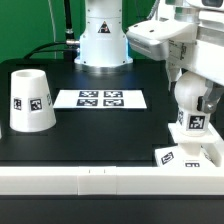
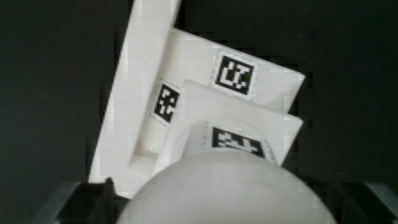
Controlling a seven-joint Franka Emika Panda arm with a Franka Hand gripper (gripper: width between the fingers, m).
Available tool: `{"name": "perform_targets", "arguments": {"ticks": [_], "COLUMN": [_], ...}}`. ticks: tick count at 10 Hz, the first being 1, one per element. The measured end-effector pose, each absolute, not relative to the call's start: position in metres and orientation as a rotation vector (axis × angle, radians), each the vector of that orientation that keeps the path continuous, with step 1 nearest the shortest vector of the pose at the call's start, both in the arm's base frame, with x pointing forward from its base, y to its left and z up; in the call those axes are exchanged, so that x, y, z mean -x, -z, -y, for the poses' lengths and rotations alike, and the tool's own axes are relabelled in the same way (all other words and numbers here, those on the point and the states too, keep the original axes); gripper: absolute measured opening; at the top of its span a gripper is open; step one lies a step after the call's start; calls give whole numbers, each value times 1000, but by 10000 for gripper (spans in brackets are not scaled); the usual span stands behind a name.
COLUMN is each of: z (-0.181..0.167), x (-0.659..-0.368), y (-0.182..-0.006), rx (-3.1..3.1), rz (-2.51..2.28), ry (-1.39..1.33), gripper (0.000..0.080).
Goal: Assemble lamp
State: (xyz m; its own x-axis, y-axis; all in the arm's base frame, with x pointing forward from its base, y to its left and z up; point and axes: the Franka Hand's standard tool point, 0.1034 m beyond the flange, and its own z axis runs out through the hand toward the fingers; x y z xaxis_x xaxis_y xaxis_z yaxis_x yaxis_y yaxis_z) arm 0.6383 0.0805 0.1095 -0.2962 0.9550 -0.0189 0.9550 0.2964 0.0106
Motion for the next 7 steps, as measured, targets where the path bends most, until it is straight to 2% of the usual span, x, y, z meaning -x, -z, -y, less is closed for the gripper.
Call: {"name": "perform_targets", "arguments": {"ticks": [3,7], "z": [-79,-72], "x": [-638,-637], "y": [-109,-110], "rx": [-1898,-2262], "rz": [-2479,-2176], "ry": [7,4], "gripper": [571,574]}}
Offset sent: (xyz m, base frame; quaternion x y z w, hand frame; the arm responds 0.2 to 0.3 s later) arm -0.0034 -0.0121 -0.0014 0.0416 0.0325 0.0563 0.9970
